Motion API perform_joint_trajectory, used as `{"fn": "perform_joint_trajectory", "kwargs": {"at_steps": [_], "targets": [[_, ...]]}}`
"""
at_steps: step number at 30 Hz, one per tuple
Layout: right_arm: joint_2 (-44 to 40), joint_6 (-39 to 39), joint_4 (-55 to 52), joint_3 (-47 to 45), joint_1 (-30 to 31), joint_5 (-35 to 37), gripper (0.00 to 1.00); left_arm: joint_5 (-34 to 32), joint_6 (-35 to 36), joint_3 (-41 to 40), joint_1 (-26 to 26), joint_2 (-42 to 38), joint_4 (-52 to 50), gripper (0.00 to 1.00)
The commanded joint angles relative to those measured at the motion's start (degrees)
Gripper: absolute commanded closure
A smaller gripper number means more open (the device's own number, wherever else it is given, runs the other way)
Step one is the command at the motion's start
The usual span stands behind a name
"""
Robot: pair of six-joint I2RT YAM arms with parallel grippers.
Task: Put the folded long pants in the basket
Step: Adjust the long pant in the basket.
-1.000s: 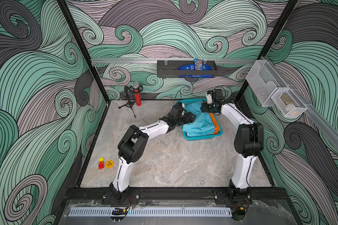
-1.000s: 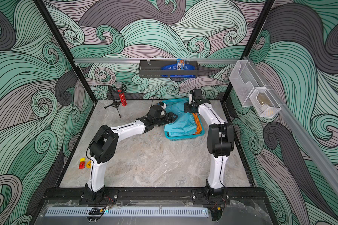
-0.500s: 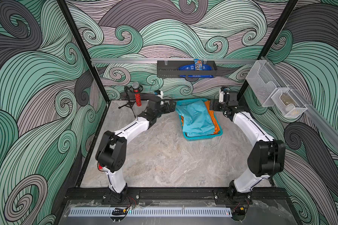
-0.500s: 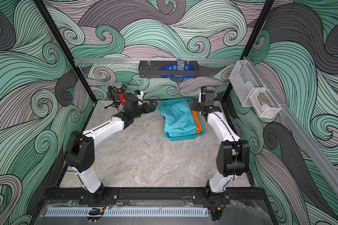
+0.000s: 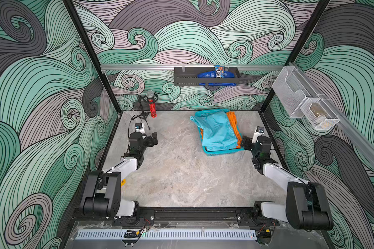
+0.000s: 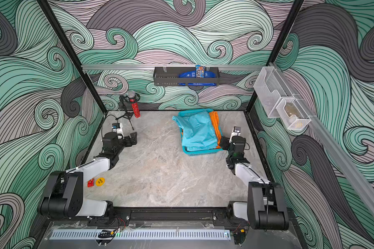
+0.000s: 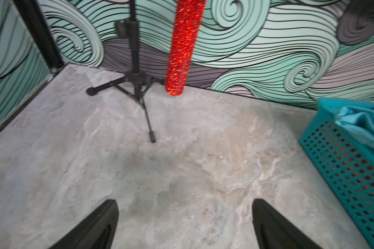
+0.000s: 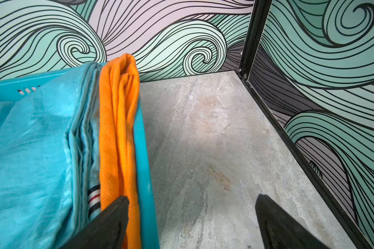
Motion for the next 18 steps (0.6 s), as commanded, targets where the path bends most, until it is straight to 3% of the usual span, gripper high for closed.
{"fn": "perform_joint_trajectory", "kwargs": {"at_steps": [1, 4, 8, 9, 12, 16, 18], "targets": [[0.52, 1.37, 1.22, 3.68, -0.38, -2.63, 0.05, -4.09, -0.05, -2.78, 1.58, -1.25, 5.24, 0.01], [2.84, 0.11, 0.93, 4.64, -0.37, -5.00, 0.06, -4.95, 3.64, -8.48, 1.57, -1.78, 12.58, 0.02], [1.69, 0.74, 17.05, -4.93, -0.42, -5.59, 0.06, -1.86, 8.41, -19.03, 1.59, -0.30, 37.38, 0.01], [1.24, 1.29, 18.79, -6.19, -0.36, -5.59, 0.06, -0.93, 7.92, -19.43, 1.74, -0.27, 38.35, 0.02], [1.28, 1.78, 15.25, -4.45, -0.36, -7.12, 0.06, 3.52, 8.00, -19.37, 1.74, 0.83, 38.04, 0.02], [3.56, 1.68, 4.71, 3.53, -0.38, -11.49, 0.07, 5.50, 9.33, -23.26, 1.71, 11.42, 58.13, 0.02], [4.97, 2.45, 1.01, 7.51, -0.37, -14.12, 0.11, 5.47, 9.01, -20.58, 1.72, 6.63, 44.88, 0.02]]}}
